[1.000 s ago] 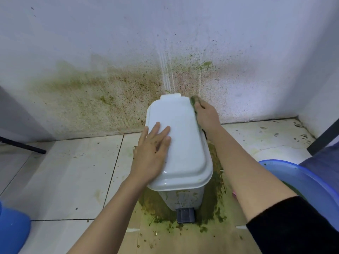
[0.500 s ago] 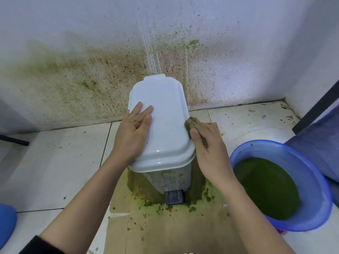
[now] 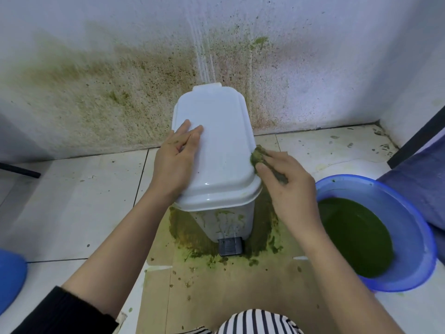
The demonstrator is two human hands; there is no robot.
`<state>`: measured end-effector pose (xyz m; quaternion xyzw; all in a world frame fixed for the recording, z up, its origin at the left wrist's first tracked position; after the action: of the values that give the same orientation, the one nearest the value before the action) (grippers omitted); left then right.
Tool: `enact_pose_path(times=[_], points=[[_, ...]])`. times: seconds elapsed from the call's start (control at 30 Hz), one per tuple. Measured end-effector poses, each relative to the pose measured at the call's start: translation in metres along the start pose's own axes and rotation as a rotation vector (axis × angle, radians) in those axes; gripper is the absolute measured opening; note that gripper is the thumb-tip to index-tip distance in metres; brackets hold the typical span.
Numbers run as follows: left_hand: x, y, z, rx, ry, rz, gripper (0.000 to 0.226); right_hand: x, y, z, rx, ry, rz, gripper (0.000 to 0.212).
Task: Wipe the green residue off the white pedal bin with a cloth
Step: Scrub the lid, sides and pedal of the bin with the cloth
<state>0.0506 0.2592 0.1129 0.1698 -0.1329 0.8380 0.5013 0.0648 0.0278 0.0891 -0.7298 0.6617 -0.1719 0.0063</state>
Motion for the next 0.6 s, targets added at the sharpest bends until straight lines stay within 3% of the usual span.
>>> enact_pose_path(times=[0.1, 0.17, 0.3, 0.4, 0.5, 0.6], points=[[0.003, 0.003, 0.0, 0.032, 0.136, 0.107, 0.034, 0.002, 0.043, -0.009, 0.186, 0.145, 0.101, 0.029], [0.005, 0.011, -0.002, 0.04, 0.222, 0.167, 0.037, -0.007, 0.068, -0.018, 0.334, 0.268, 0.049, 0.028], [0.016, 0.024, -0.012, 0.063, 0.403, 0.171, 0.029, -0.009, 0.063, -0.053, 0.531, 0.172, 0.021, 0.027], [0.015, 0.032, -0.029, 0.102, 0.409, 0.046, 0.036, -0.014, 0.003, -0.066, 0.511, 0.194, 0.01, 0.032], [0.009, 0.041, -0.042, 0.099, 0.361, -0.039, 0.04, -0.044, -0.037, -0.041, 0.313, 0.311, -0.263, 0.039], [0.009, 0.041, -0.04, 0.076, 0.364, -0.037, 0.039, -0.052, -0.025, -0.031, 0.359, 0.41, -0.242, 0.038]])
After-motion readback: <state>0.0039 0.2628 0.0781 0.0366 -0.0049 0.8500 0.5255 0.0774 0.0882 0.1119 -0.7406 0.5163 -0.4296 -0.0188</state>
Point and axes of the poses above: each hand's wrist, its own y-axis away from the middle knuckle, its own x-axis out of the back of the hand, z = x × y, the point moved 6 cm from there along -y, towards the middle knuckle, and after that the axes turned 1 degree about x, right-handed, at the moved point
